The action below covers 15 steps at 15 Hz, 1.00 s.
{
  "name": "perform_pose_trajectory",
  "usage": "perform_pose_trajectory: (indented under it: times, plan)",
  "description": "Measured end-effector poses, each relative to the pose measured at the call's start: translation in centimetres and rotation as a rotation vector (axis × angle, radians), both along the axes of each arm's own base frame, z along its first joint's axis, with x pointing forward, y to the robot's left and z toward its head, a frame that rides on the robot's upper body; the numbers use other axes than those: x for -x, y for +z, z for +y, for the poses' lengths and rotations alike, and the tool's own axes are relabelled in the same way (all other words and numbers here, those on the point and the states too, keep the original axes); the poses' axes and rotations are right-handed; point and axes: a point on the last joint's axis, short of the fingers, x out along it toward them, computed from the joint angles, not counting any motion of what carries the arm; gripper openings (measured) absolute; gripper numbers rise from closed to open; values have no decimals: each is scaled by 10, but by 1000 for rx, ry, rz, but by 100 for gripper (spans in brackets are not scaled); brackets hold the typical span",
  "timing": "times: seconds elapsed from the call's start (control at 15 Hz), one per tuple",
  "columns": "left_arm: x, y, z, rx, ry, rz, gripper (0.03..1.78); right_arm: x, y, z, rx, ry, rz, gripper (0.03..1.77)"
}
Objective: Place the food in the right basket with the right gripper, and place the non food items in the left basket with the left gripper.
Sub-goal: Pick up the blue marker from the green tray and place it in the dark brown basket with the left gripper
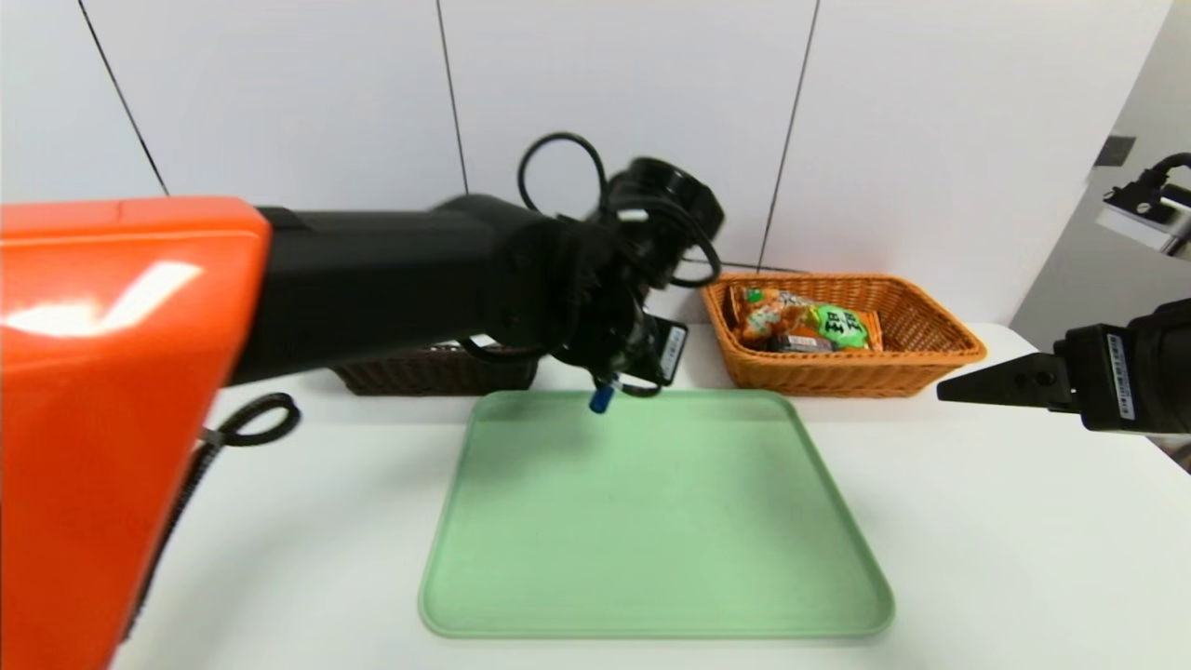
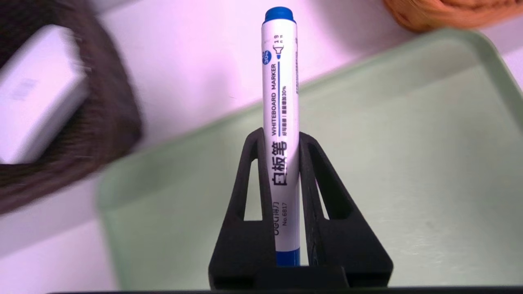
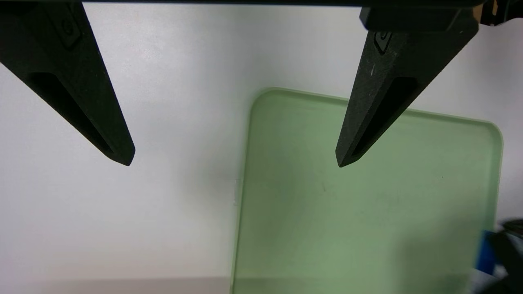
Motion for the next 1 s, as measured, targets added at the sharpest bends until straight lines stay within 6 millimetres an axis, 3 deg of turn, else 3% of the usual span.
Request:
perform_pose_trajectory:
  times: [0.27,0.53,0.73,1.0]
  plan:
    - [-23,54,93,-40,-48,-61,25,0,0,0,0,2,-1,170]
    - [-45,67,162,-162,-144,-118,25,0,0,0,0,2,2,170]
    - [-60,58,182,-233,-276,-134,25,0,-1,0,1,2,4,170]
    - [-88,30,180,-321,-335,-139,25,0,-1,0,3,4,5,170]
